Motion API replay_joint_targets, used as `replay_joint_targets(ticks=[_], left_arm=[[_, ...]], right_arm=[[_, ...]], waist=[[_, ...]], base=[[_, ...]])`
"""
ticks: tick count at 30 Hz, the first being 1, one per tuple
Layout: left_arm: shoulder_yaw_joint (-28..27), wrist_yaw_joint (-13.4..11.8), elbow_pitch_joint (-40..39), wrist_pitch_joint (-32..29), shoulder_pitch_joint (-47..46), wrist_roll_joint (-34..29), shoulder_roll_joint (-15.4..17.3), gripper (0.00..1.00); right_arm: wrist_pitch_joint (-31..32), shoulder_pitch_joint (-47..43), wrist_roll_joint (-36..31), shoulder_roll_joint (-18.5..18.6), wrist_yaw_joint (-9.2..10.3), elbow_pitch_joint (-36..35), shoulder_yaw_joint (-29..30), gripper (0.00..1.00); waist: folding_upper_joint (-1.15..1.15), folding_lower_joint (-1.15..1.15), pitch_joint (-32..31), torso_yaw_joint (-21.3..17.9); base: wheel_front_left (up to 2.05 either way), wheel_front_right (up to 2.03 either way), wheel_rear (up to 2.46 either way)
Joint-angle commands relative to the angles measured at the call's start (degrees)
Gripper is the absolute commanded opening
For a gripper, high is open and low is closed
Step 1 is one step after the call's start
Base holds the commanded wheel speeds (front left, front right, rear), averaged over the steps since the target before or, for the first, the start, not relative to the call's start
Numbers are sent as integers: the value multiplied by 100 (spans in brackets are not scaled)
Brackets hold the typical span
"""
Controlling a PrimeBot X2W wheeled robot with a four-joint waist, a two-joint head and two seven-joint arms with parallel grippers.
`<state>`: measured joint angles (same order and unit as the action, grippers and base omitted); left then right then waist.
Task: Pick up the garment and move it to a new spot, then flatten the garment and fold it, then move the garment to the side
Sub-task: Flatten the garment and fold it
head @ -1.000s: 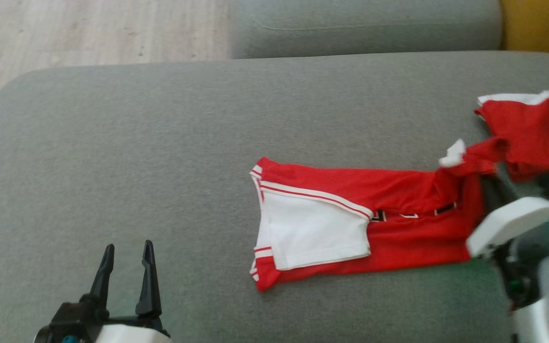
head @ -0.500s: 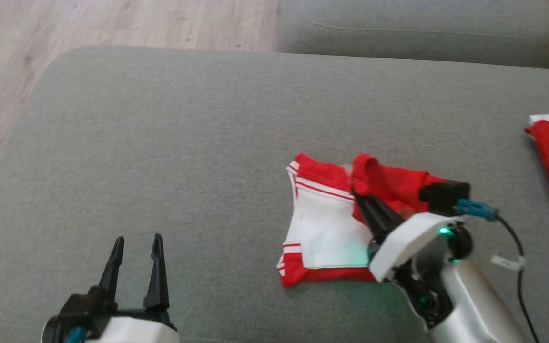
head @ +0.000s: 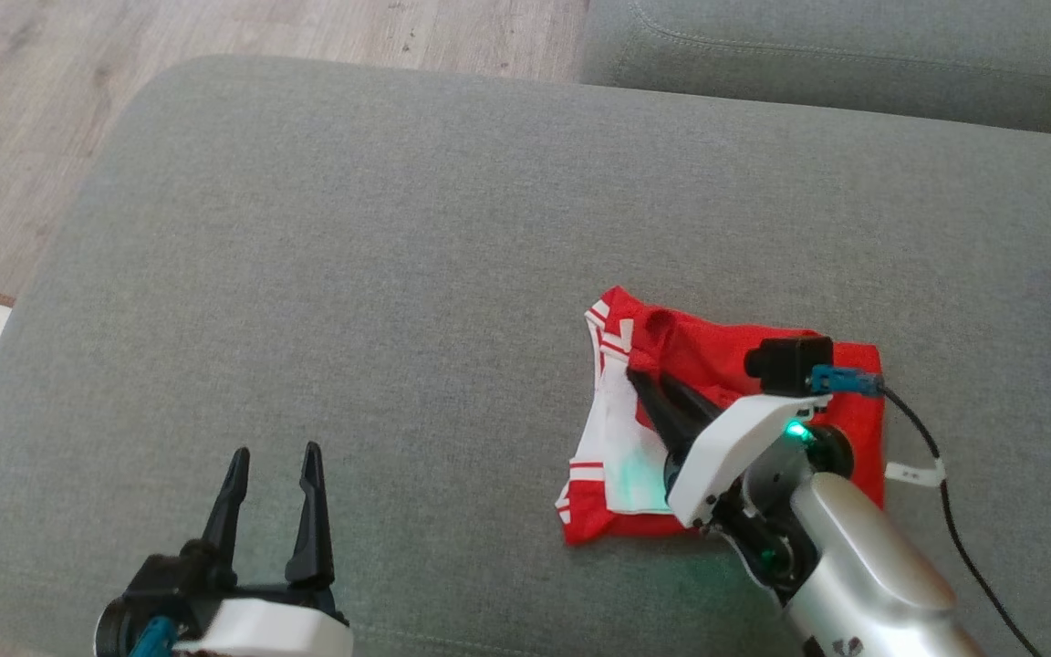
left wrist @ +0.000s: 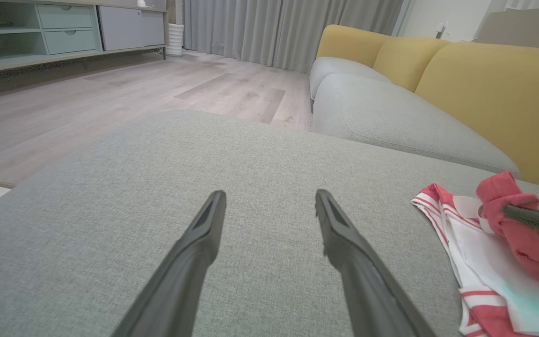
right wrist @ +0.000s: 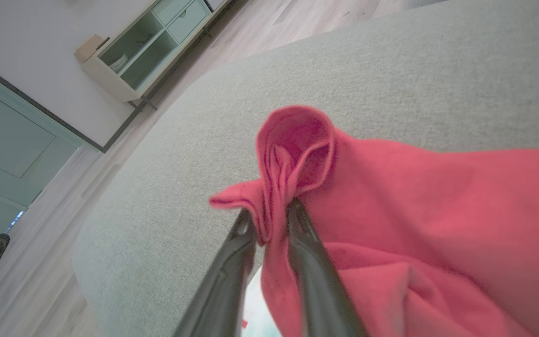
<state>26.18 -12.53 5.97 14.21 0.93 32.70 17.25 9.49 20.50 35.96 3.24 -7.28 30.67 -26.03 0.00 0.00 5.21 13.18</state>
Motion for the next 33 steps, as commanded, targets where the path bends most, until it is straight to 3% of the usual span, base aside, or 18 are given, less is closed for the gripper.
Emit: replay_joint_targets(ticks=[1,5,10,17,24,28,29,30,33], left_arm=[[-219,17,-117,58,-276,-47,17,100],[-229,35,-98,65,-265,-72,-9,100],[-212,58,-85,69,-268,-107,-45,100],[-170,87,-79,72,-240,-140,-75,100],[-142,104,-56,73,-257,-155,-98,100],[-118,122,-33,74,-283,-166,-113,100],[-112,128,-27,74,-292,-168,-118,100],[-104,136,-20,74,-302,-170,-121,100],[-85,153,2,75,-324,-178,-132,100]], right_arm=[[-140,255,170,-35,-21,-110,-203,100],[-346,380,453,-35,-21,-69,-501,100],[-628,532,213,-35,-21,-111,-548,100],[-1117,364,-775,-35,-21,-409,329,100],[-1164,-94,-1772,-31,-21,-982,1207,100],[-1081,-449,-2422,63,-21,-1332,1400,100],[-1054,-529,-2560,105,-21,-1386,1394,84],[-1031,-602,-2692,152,-21,-1424,1378,55],[-951,-775,-3018,306,-21,-1418,1224,0]], waist=[[0,0,-1,-15],[0,0,-16,-106],[0,0,-75,-261],[0,0,-106,-430],[0,0,-98,-482],[0,0,-79,-477],[0,0,-73,-469],[0,0,-68,-460],[0,0,-55,-420]], base=[[0,0,0],[0,0,0],[0,0,0],[0,0,0],[0,0,0],[0,0,0],[0,0,0],[0,0,0],[0,0,0]])
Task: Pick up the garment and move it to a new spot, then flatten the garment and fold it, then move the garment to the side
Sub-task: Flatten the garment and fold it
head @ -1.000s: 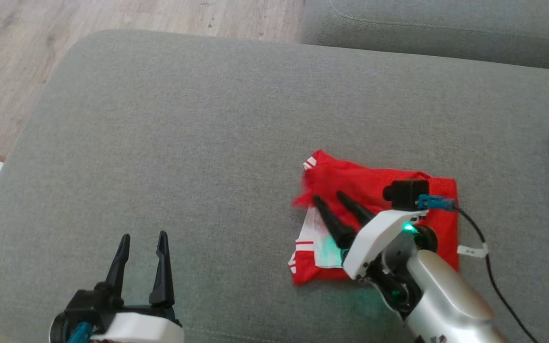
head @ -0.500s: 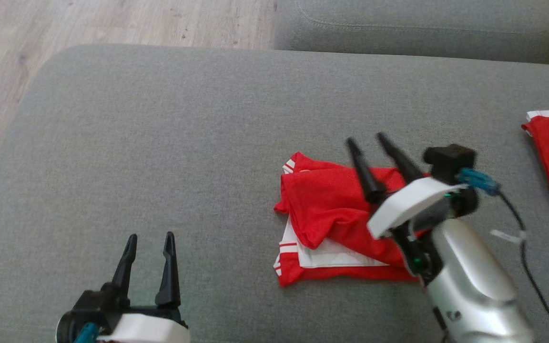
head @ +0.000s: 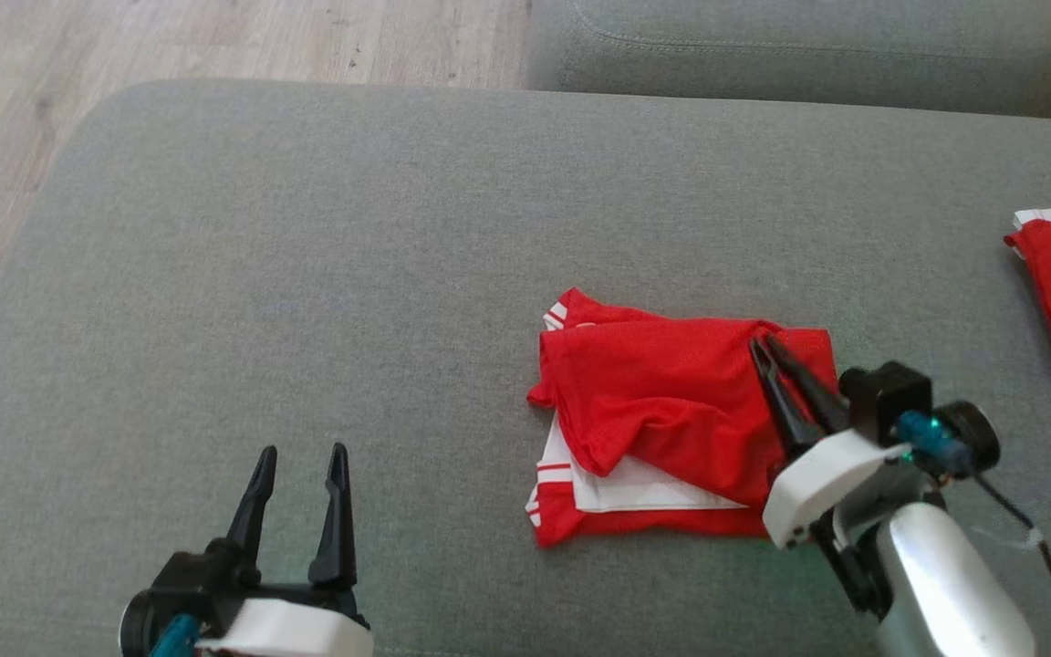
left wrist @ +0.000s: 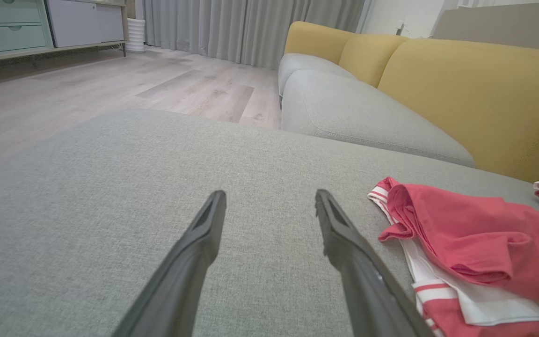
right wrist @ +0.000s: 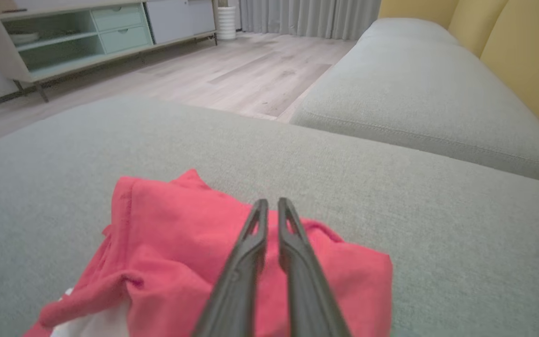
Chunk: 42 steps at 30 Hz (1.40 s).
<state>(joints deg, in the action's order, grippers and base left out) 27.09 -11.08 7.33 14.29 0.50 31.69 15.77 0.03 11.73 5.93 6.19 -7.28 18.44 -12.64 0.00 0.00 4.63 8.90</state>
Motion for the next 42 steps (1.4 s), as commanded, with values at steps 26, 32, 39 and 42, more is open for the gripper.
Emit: replay_joint_targets(ticks=[26,32,39,42], left_arm=[[-93,5,-120,66,-246,-102,27,100],[-104,-32,-146,60,-218,-85,49,100],[-87,-55,-167,50,-212,-83,64,100],[-61,-54,-160,44,-239,-86,43,100]], right_arm=[[-240,738,728,-115,-21,1900,-2557,0],[-398,802,891,-105,-21,1887,-2739,0],[-969,899,920,-115,-21,1395,-1919,100],[-1072,760,815,-136,-21,1072,-1369,100]], waist=[[0,0,-22,378],[0,0,-22,282],[0,0,-123,-5],[0,0,-207,-149]], base=[[0,0,0],[0,0,0],[0,0,0],[0,0,0]])
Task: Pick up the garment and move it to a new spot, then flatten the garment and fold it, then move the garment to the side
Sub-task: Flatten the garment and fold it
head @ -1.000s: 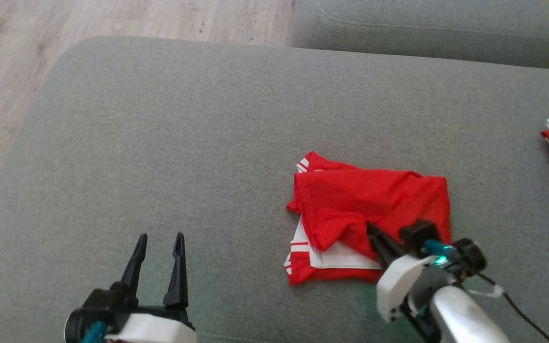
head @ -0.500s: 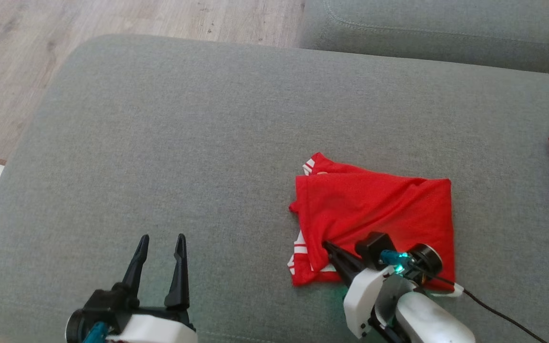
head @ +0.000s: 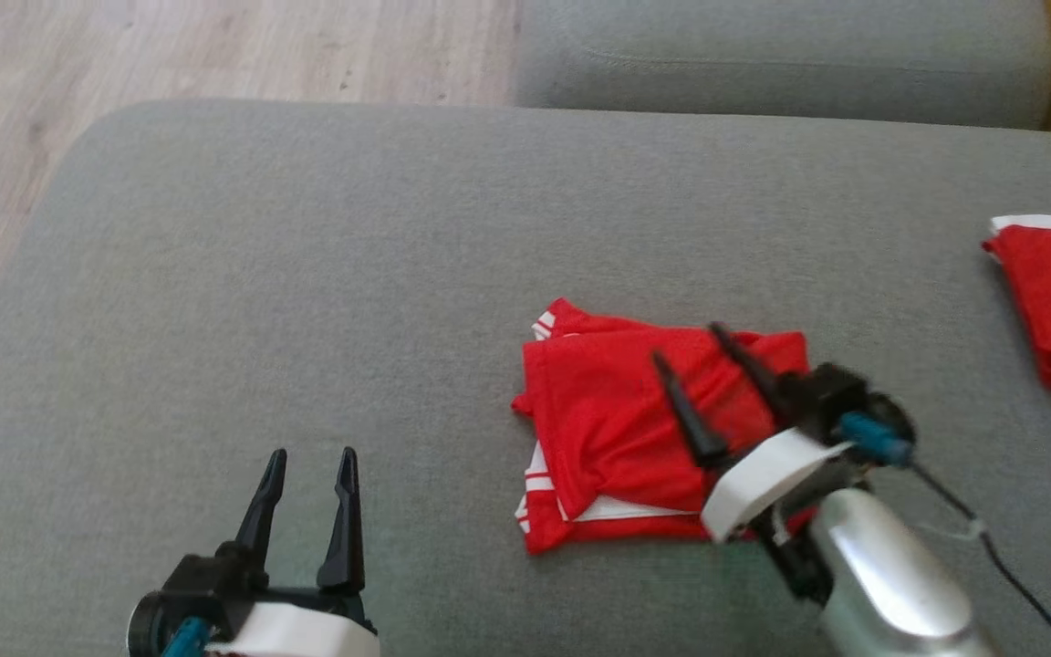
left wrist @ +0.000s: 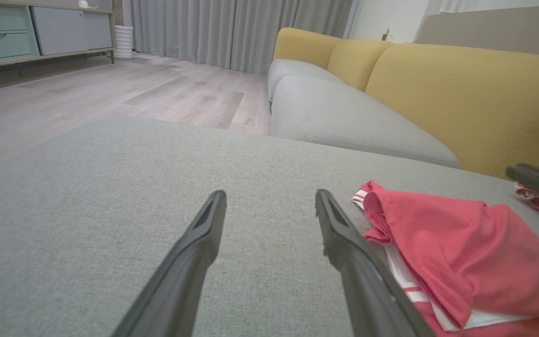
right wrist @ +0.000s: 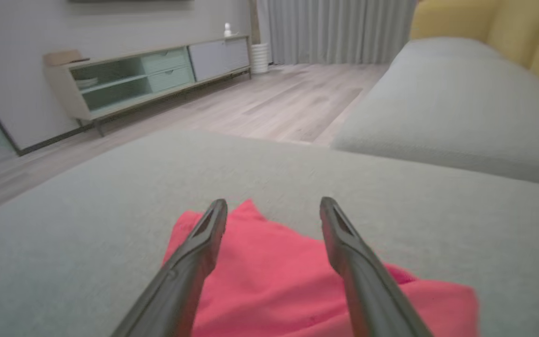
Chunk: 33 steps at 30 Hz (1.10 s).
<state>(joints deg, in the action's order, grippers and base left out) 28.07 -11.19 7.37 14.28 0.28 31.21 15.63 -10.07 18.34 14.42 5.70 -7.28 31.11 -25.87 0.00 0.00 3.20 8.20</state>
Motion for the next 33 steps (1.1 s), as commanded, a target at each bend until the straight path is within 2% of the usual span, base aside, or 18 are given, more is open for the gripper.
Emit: replay_joint_targets(ticks=[1,8,12,19,33], left_arm=[[-148,-42,-155,41,-228,-38,48,100],[-158,-66,-51,39,-226,11,-3,100],[-221,-64,41,50,-124,48,-10,100],[-347,-13,171,65,17,62,-61,100],[-523,85,195,71,132,-69,-144,100]], right_arm=[[-79,21,-89,-96,-21,-314,147,100],[114,-823,-579,-223,-21,-1233,1402,100],[249,-1317,-681,-272,-21,-1726,1799,100],[349,-1799,-378,-280,-21,-2177,1974,100],[397,-1976,-306,-281,-21,-2225,2050,100]], waist=[[0,0,-94,-128],[0,0,-306,-476],[0,0,-386,-617],[0,0,-455,-701],[0,0,-463,-609]], base=[[0,0,0],[0,0,0],[0,0,0],[0,0,0],[0,0,0]])
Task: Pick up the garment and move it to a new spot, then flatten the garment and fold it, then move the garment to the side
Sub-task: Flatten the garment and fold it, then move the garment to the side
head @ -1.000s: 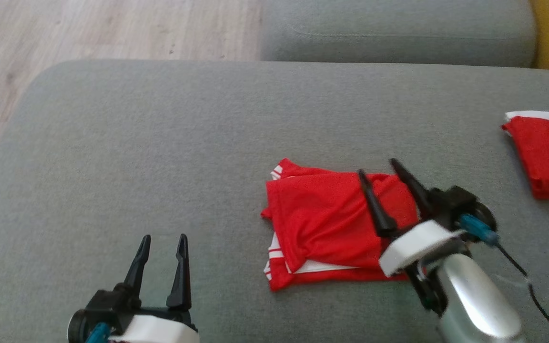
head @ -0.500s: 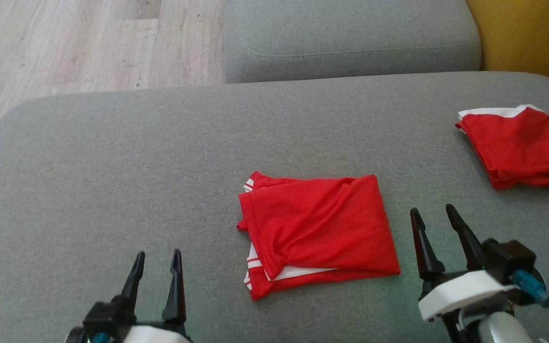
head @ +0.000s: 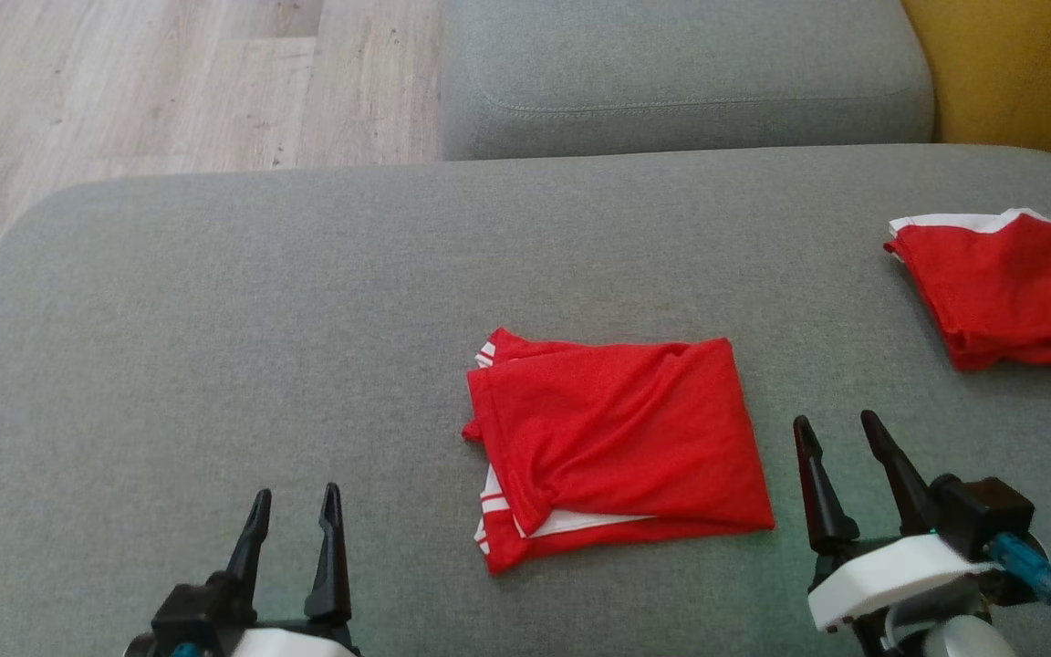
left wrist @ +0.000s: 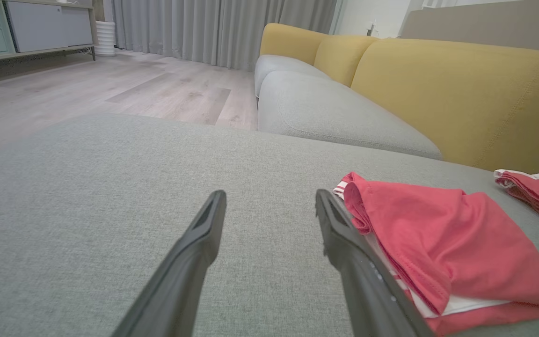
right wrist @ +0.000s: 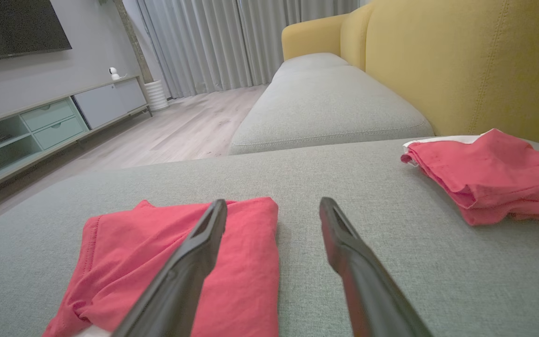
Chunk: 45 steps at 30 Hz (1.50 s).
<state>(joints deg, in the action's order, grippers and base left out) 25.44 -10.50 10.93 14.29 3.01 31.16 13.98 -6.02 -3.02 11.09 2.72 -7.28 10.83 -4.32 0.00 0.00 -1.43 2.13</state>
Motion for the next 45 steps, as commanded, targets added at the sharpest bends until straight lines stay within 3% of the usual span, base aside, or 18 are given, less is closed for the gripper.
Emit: replay_joint_targets(ticks=[1,7,12,21,29,31,33,34,42,45], left_arm=[[-266,23,-161,70,-142,-77,14,100],[-264,68,-165,70,-169,-151,-21,100],[-255,93,-170,71,-206,-196,-48,100],[-277,208,-85,71,-401,-284,-246,100],[-424,365,42,71,-413,-419,-444,100],[-467,393,50,71,-395,-462,-482,100],[-518,416,42,71,-381,-504,-510,100],[-534,435,35,71,-378,-529,-521,100],[-641,541,-99,71,-393,-704,-548,100],[-662,573,-150,71,-462,-775,-540,100]], right_arm=[[-9,165,29,16,-21,-185,-100,100],[58,283,32,16,-21,-119,26,100],[537,653,-121,16,-21,22,238,100],[1772,1424,-276,16,-21,973,617,100],[2292,1552,-295,16,-21,1718,768,100],[2325,1570,-238,16,-21,1788,731,47],[2285,1606,-161,16,-21,1799,672,5],[2250,1635,-140,16,-21,1790,640,0],[1736,2023,-187,25,-21,1501,609,0],[1609,2158,-215,76,-21,1318,649,0]], waist=[[0,0,2,8],[0,0,52,131],[0,0,171,343],[0,0,620,995],[0,0,738,1340],[0,0,742,1349],[0,0,751,1301],[0,0,758,1260],[0,0,926,573],[0,0,1068,138]], base=[[0,0,0],[0,0,0],[0,0,0],[0,0,0],[0,0,0],[0,0,0],[0,0,0],[0,0,0],[0,0,0],[0,0,0]])
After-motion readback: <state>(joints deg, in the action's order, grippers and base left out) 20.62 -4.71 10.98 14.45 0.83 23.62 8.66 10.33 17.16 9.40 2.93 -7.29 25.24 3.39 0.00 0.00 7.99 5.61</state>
